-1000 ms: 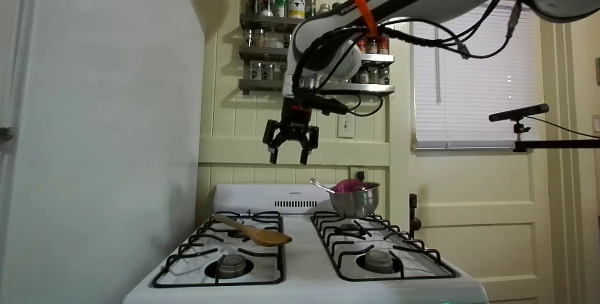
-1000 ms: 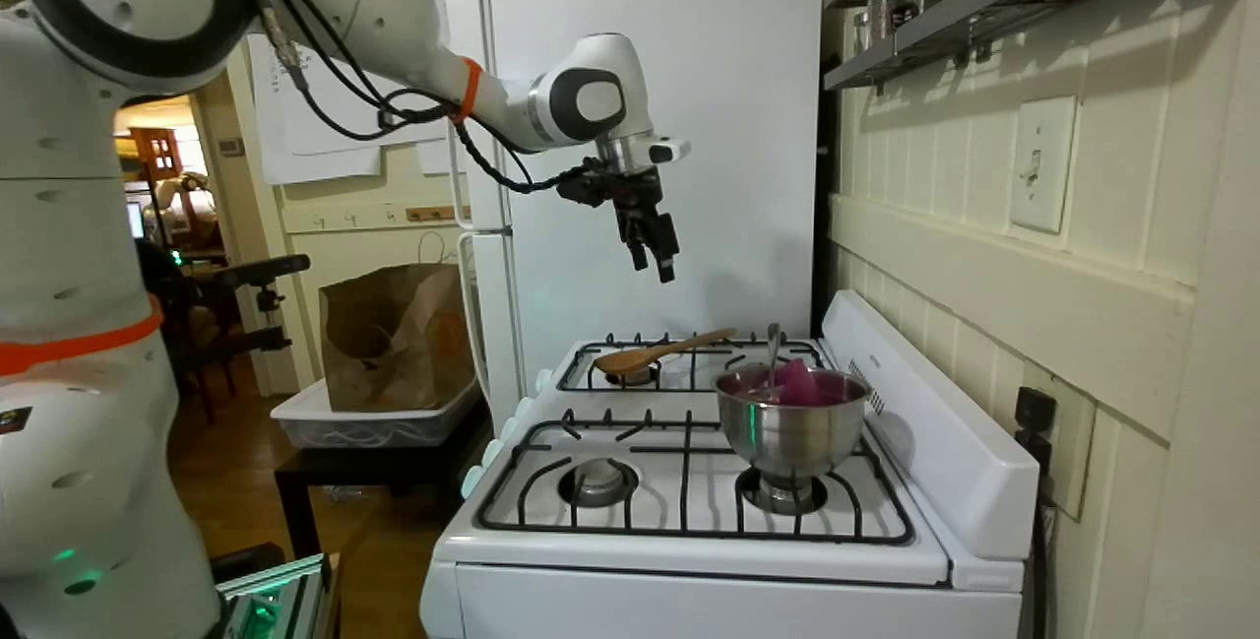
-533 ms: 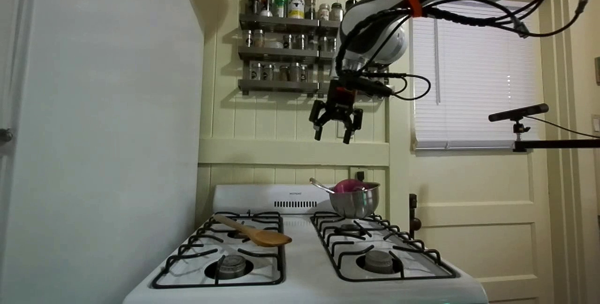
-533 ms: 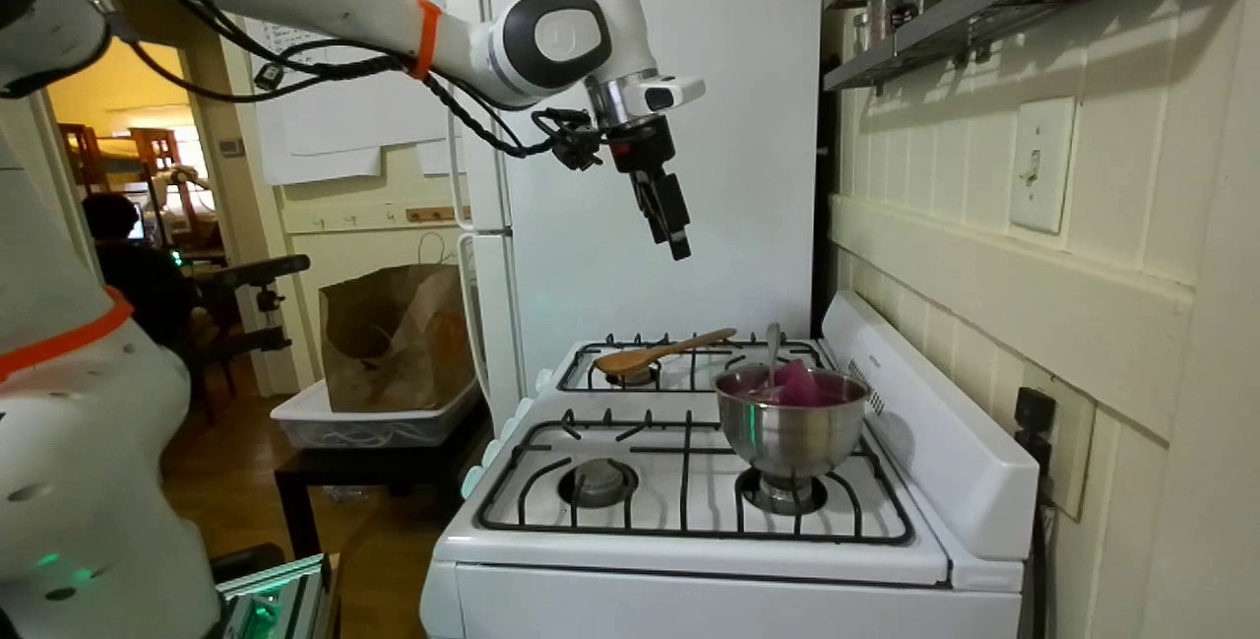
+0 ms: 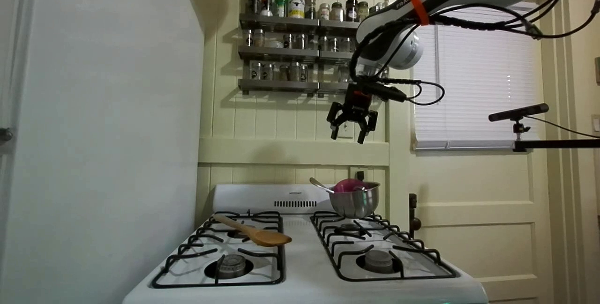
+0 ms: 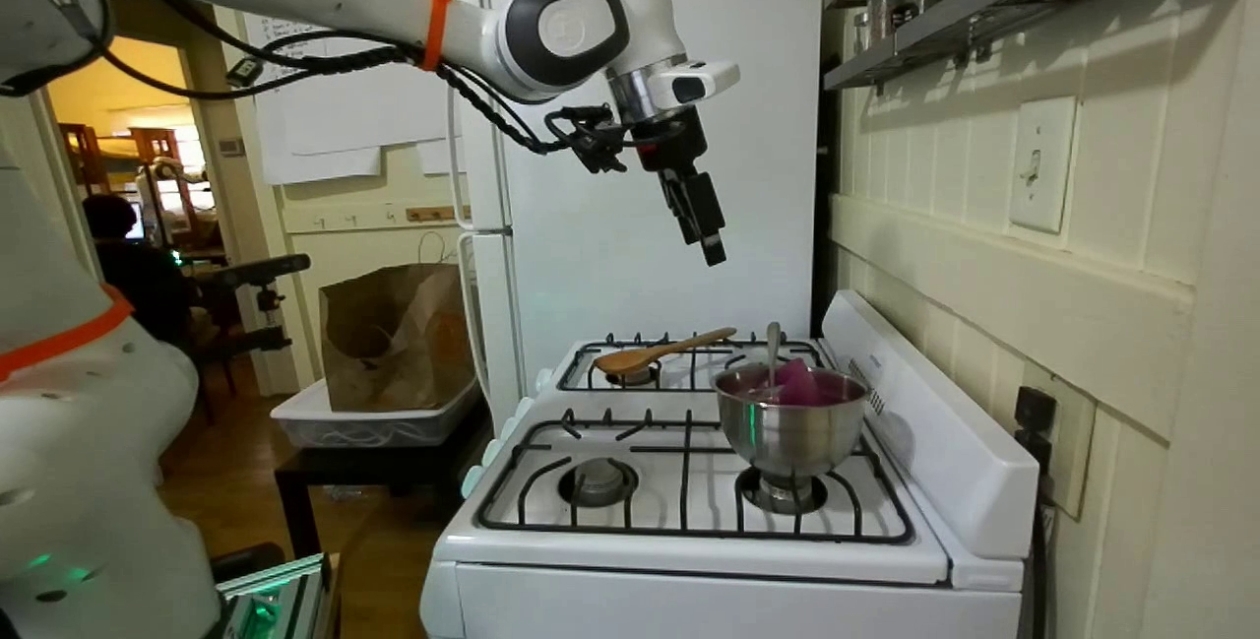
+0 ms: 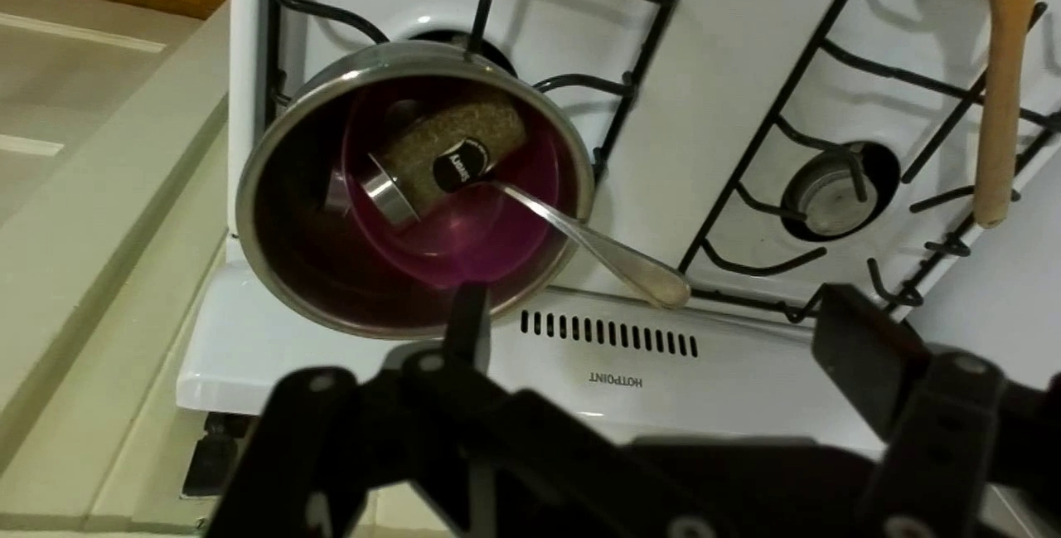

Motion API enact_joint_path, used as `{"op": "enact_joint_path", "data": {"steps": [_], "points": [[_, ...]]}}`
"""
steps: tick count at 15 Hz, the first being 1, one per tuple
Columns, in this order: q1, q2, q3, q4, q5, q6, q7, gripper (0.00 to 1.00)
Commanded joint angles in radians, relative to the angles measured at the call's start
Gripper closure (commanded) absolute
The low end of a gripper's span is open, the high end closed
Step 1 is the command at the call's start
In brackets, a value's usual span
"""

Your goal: Remove the wooden spoon from the silver bowl and place it on the stove top and place the spice on the spice rack

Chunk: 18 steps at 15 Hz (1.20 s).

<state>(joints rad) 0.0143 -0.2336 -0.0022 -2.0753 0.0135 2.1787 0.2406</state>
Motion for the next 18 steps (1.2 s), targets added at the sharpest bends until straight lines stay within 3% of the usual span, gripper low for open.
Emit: {"op": "enact_joint_path", "data": {"steps": [1, 4, 5, 18], "points": [[-0.031, 0.016, -0.003, 0.007, -0.017, -0.067, -0.009, 0.00], [-0.075, 0.000, 0.009, -0.007, -0.168, -0.138, 0.061, 0.00], [-0.057, 0.015, 0.000, 0.003, -0.105, -0.095, 0.020, 0.00], [-0.061, 0.015, 0.002, 0.006, -0.113, -0.099, 0.023, 0.00]]}}
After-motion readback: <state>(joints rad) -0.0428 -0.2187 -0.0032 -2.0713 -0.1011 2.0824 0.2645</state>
